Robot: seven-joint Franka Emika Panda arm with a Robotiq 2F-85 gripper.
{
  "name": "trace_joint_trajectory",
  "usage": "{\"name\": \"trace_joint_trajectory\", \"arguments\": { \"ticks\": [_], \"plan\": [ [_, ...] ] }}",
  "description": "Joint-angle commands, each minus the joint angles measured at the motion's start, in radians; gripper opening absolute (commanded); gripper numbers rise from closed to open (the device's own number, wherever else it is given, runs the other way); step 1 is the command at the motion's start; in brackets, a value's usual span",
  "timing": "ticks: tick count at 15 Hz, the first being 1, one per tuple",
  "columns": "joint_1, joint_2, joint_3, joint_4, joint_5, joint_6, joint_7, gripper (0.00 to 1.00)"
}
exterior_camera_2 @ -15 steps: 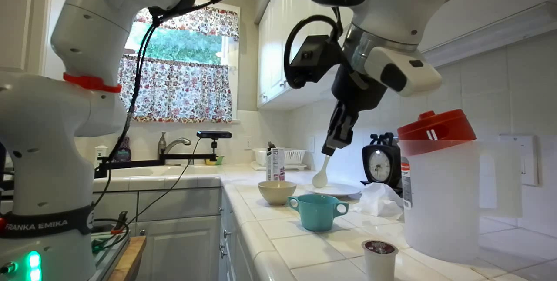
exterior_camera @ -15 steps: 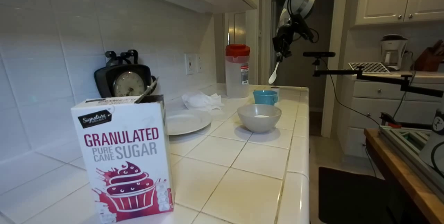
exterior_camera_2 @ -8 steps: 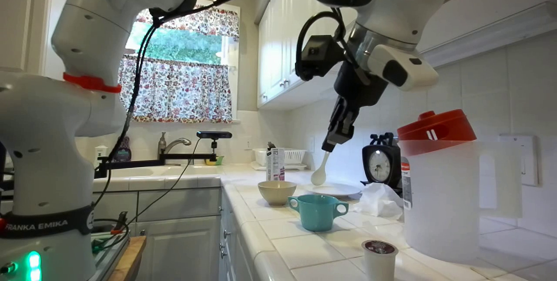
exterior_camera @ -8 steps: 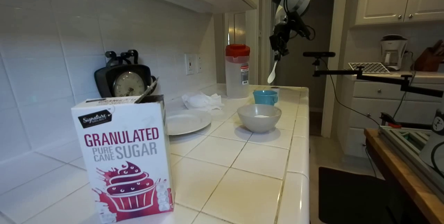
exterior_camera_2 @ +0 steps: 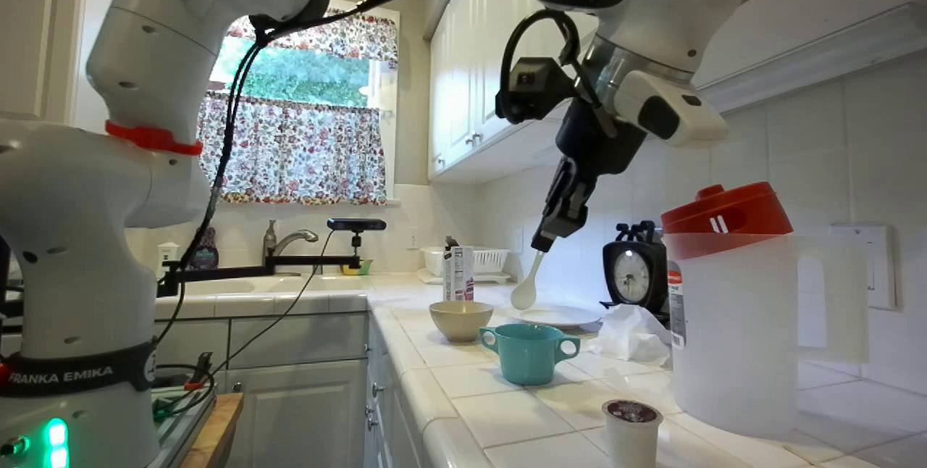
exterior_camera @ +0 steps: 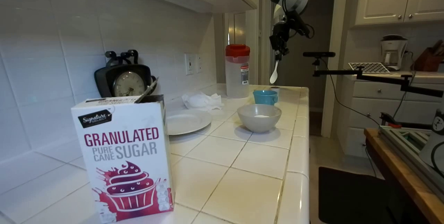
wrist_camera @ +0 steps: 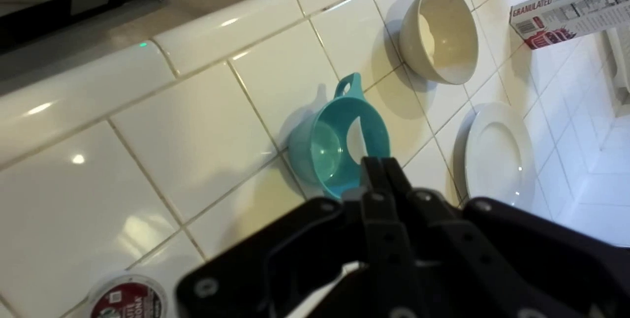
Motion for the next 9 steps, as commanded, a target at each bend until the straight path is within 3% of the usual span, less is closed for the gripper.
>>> {"name": "trace_joint_trajectory", "arguments": {
  "ticks": [1,9],
  "plan": [
    [-0.005,0.031,0.009,0.066,-0.035,-0.054,0.033,0.01],
    [-0.005,0.050,0.015,0.132,-0.069,-0.098,0.074,0.01]
  ]
}}
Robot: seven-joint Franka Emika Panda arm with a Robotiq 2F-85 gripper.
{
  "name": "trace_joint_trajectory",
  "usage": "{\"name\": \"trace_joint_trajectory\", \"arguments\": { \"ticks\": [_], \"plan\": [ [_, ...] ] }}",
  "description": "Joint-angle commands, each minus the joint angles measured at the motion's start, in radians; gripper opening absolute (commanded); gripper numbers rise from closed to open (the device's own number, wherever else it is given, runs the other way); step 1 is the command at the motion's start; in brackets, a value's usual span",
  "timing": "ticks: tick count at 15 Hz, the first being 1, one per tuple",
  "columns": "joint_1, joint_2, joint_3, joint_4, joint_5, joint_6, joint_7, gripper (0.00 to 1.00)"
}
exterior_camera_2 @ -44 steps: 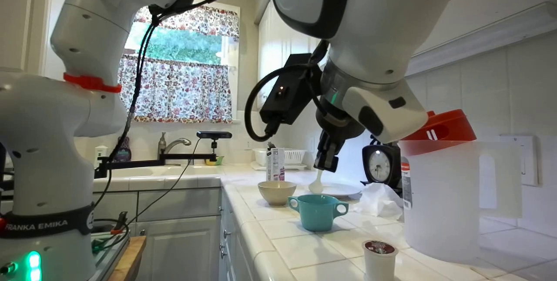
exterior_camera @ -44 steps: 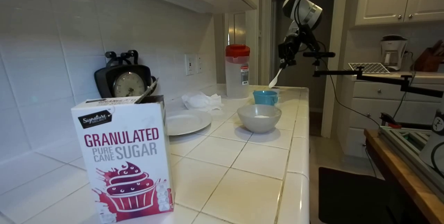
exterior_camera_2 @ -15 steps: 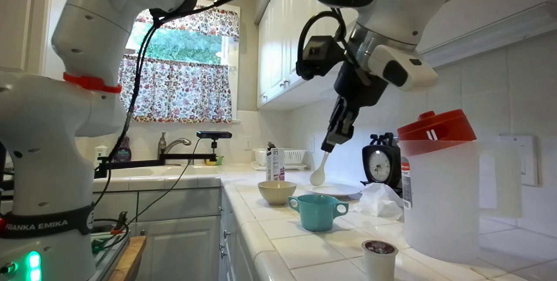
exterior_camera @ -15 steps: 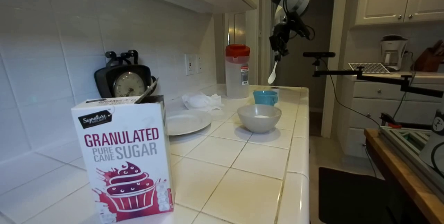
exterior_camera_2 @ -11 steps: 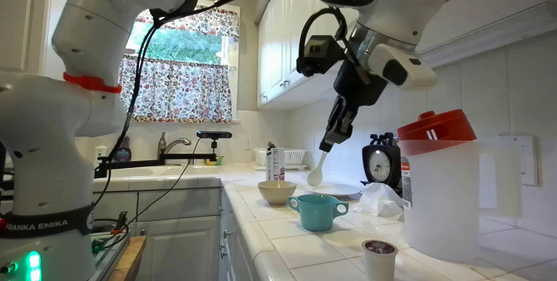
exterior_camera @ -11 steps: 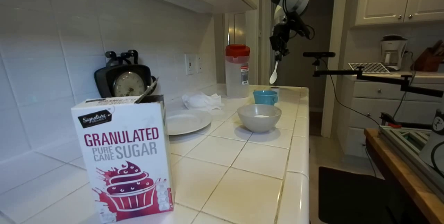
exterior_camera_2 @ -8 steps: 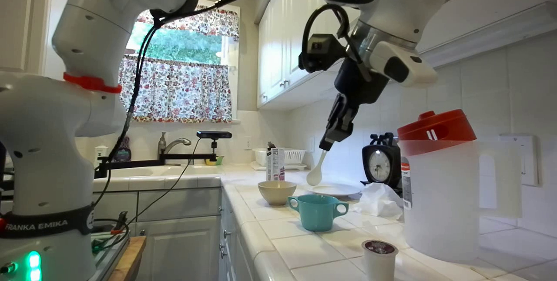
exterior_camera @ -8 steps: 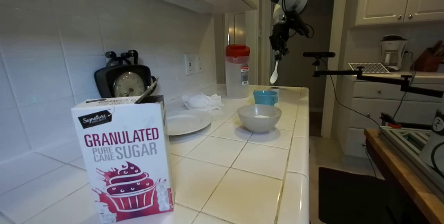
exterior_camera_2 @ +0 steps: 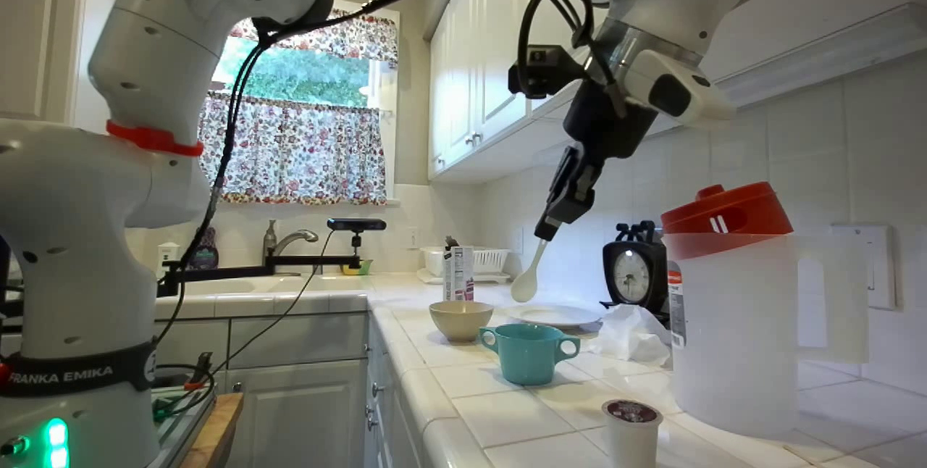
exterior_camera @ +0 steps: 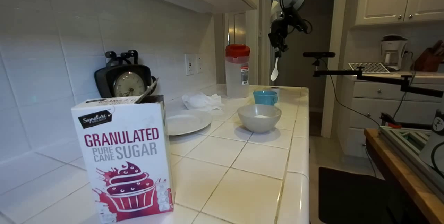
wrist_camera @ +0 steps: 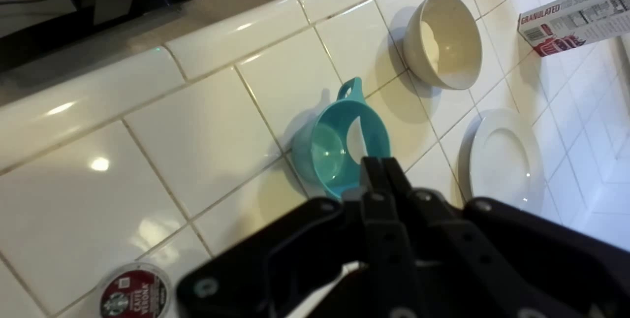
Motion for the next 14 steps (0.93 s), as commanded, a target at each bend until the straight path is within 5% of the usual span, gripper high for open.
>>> {"name": "trace_joint_trajectory", "arguments": {
  "ticks": [1,14],
  "plan": [
    [-0.005,0.035,0.009,0.069,-0.036,-0.052,0.043,0.01],
    [-0.011,0.041,0.039,0.084,0.002,-0.001,0.029,0.01]
  ]
}}
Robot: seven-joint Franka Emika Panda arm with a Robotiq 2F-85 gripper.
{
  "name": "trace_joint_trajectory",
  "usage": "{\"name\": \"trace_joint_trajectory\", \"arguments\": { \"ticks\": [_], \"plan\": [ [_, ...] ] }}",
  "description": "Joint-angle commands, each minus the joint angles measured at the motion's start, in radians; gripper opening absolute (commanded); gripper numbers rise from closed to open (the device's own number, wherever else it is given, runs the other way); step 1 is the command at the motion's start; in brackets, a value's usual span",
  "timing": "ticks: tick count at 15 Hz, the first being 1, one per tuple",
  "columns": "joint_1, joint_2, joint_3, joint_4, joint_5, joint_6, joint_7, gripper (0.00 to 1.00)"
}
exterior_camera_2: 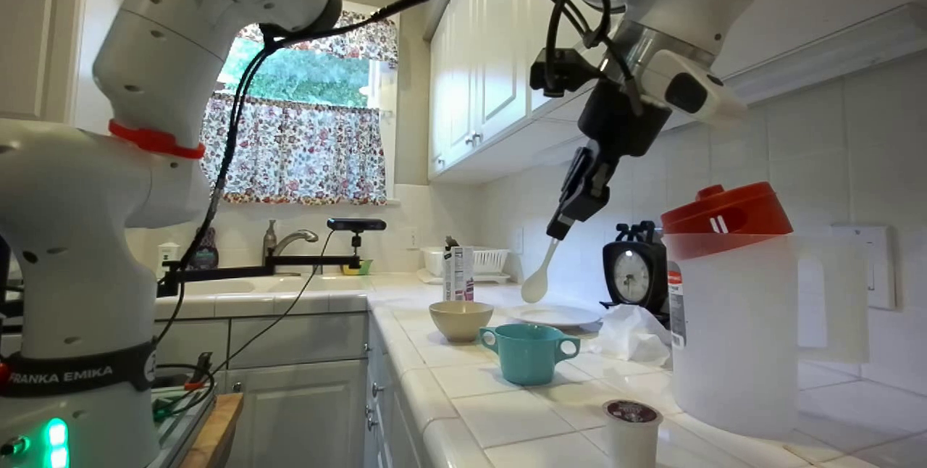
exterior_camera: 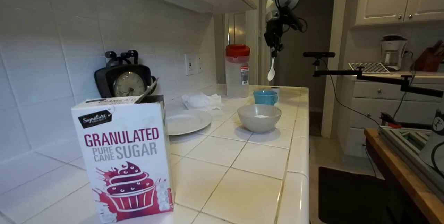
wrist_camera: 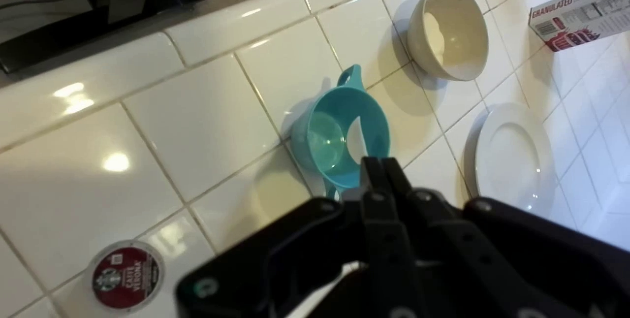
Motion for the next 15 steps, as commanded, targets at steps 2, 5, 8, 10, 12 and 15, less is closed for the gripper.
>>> {"name": "trace_joint_trajectory", "arguments": {
  "ticks": [2,5,8,10,12,15],
  "plan": [
    [-0.011,-0.008,0.014,-0.001,0.034,0.030,-0.012,0.01],
    [-0.012,-0.015,0.017,-0.016,0.056,0.052,-0.021,0.01],
    [-0.012,-0.015,0.018,-0.022,0.073,0.059,-0.022,0.01],
    [-0.010,-0.012,0.018,-0.021,0.075,0.048,-0.018,0.01],
    [-0.009,-0.011,0.019,-0.021,0.070,0.044,-0.014,0.01],
    [-0.010,-0.011,0.020,-0.023,0.072,0.039,-0.016,0.01]
  ]
}}
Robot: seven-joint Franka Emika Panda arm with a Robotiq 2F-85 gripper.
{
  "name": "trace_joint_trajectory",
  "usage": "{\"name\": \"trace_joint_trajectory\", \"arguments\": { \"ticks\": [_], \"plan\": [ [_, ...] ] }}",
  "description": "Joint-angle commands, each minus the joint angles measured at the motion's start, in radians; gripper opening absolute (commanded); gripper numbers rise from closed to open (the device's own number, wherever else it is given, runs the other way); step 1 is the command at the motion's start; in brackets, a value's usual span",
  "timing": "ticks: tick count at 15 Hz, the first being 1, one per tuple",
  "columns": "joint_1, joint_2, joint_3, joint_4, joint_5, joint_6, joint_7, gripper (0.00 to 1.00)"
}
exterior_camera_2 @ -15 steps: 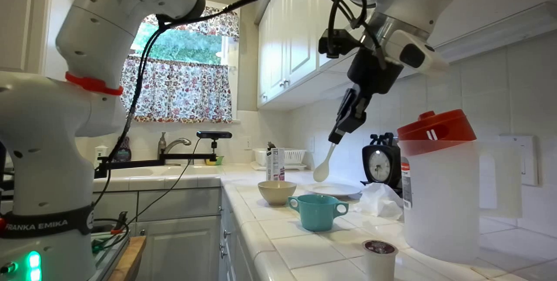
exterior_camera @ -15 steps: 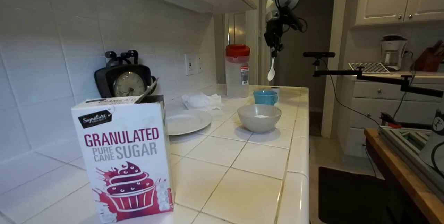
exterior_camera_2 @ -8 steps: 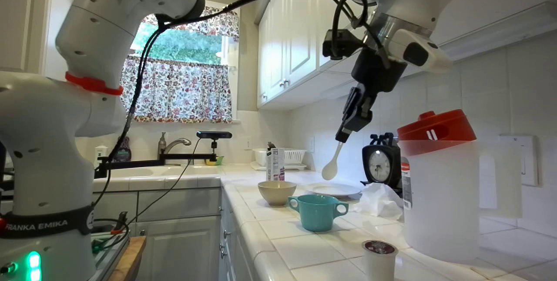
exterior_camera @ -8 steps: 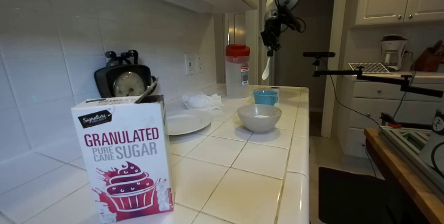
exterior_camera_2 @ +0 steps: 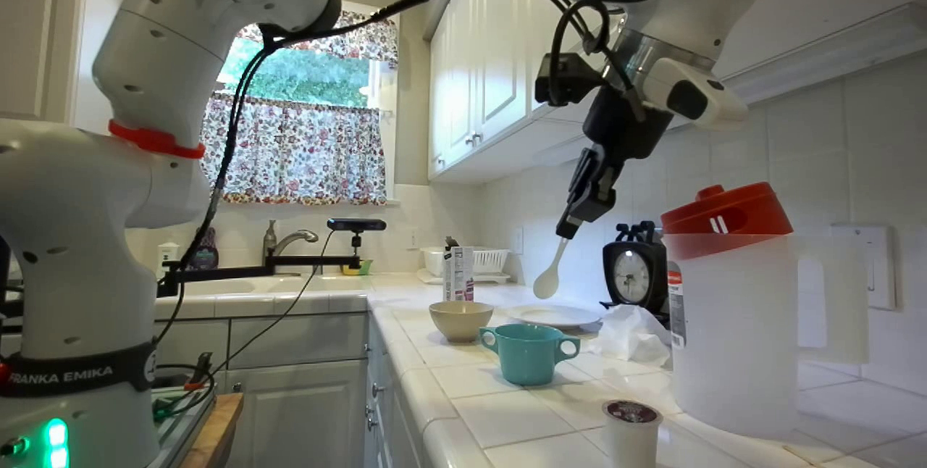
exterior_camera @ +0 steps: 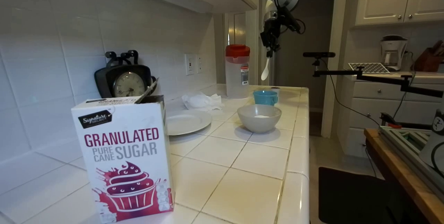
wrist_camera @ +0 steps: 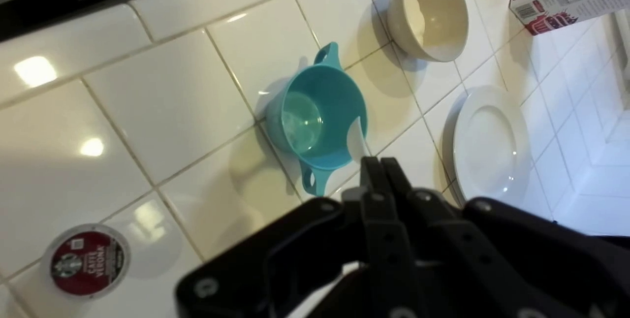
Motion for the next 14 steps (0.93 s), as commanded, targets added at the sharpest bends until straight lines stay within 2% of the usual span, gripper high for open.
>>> {"name": "trace_joint_trajectory", "arguments": {
  "ticks": [1,8,14],
  "plan": [
    [-0.007,-0.008,0.006,-0.012,0.012,-0.007,-0.009,0.01],
    [-0.003,-0.009,0.003,-0.025,-0.006,-0.013,-0.005,0.01],
    [-0.001,-0.023,0.024,-0.038,0.036,0.006,-0.064,0.01]
  ]
}}
